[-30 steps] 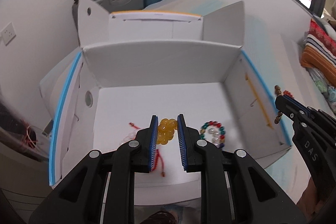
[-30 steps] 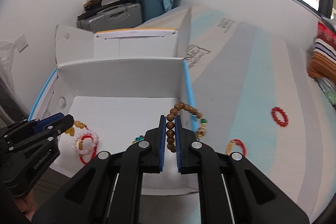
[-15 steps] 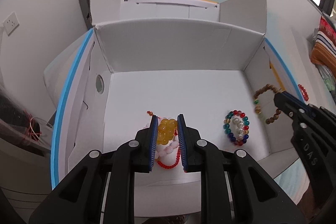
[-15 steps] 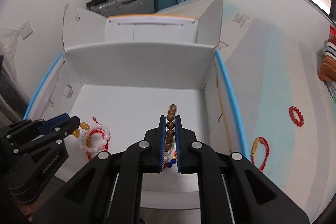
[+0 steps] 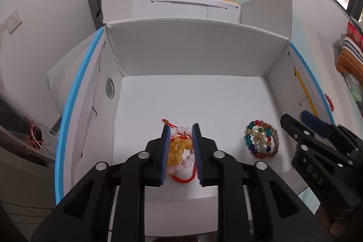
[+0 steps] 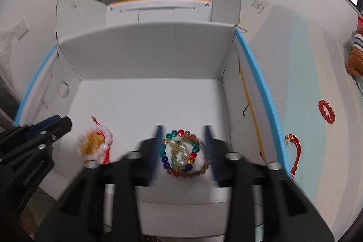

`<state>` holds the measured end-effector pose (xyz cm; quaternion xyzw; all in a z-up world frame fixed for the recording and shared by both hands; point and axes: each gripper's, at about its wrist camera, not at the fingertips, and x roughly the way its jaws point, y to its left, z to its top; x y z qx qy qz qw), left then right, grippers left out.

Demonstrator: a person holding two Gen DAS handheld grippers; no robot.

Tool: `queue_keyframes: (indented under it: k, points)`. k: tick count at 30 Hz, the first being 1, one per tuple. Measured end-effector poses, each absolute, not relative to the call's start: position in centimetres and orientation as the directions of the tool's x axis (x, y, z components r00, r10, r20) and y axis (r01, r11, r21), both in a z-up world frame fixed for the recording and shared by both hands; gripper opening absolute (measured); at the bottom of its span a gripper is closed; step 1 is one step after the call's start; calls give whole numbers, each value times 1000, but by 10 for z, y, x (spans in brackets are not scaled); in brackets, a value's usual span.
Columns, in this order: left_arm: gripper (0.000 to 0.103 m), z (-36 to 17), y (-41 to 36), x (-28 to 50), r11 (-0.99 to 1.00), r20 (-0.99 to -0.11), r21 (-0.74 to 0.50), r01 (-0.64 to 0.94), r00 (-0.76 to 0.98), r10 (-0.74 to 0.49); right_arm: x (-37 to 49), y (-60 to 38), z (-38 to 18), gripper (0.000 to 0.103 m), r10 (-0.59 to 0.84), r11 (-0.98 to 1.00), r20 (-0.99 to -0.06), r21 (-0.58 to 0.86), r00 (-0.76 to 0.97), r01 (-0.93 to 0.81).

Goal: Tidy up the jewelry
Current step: 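Carry both bracelets into the white box and open both grippers to release them, then move both grippers back over the bed toward the two red bracelets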

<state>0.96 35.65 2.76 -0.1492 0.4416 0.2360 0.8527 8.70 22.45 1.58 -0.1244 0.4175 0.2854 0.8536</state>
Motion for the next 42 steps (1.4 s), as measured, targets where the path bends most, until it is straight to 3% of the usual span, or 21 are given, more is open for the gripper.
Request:
queue_keyframes:
  k: [1, 3, 5, 12, 15, 30, 42]
  points:
    - [26, 29, 356, 9, 844, -821, -47, -535, 501, 273, 87, 220, 22, 54, 394, 810, -774, 38, 496, -585]
    - [49, 34, 353, 8, 843, -808, -58, -534, 522, 275, 88, 209, 34, 66, 408, 820, -749, 50, 522, -570]
    - [53, 38, 348, 7, 846, -799, -63, -530, 535, 275, 89, 198, 44, 73, 410, 830, -729, 49, 548, -556]
    - [89, 53, 315, 14, 872, -754, -62, -486, 595, 278, 106, 147, 72, 89, 379, 878, -677, 48, 631, -476]
    - [95, 59, 294, 23, 890, -738, -55, -453, 618, 269, 116, 123, 77, 91, 352, 897, -669, 42, 654, -439]
    - [97, 67, 160, 103, 981, -715, -48, -187, 693, 97, 163, 6, 85, 95, 190, 970, -645, 6, 740, -244]
    - [97, 33, 83, 169, 998, -746, -52, -31, 665, -18, 238, -78, 51, 95, 84, 996, -710, 30, 700, -89]
